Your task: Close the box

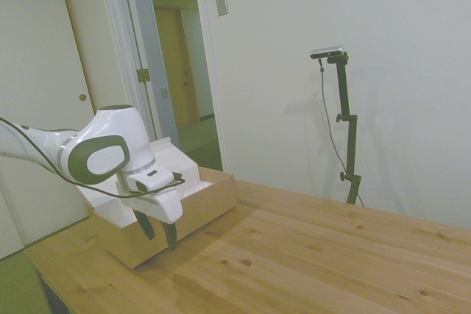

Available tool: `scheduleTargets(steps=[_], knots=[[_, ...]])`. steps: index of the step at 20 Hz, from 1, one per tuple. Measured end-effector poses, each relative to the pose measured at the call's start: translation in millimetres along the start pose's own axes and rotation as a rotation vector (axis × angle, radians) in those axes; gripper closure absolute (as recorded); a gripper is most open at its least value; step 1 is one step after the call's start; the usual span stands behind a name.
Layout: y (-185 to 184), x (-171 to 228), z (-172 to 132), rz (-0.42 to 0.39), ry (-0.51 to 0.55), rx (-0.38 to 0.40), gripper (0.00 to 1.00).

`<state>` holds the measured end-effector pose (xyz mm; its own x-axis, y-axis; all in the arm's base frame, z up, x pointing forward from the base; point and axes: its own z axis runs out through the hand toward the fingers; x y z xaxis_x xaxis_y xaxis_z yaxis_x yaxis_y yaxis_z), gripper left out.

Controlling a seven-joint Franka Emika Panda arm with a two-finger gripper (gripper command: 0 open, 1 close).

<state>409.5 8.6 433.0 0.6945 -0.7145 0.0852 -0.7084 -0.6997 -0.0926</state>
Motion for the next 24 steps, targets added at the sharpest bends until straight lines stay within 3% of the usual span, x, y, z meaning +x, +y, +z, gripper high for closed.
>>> scheduleTargets(steps=[5, 9, 17, 24], knots=[[-0.6, 0.7, -9.0, 0.009, 0.015, 0.016, 0.0], [-10.4, -1.0, -57.0, -0.013, 0.086, 0.094, 0.0], [-84.1, -65.6, -157.0, -0.239, 0.178, 0.229, 0.0], [-158.5, -134.2, -212.0, -0.436, 0.232, 0.256, 0.0]])
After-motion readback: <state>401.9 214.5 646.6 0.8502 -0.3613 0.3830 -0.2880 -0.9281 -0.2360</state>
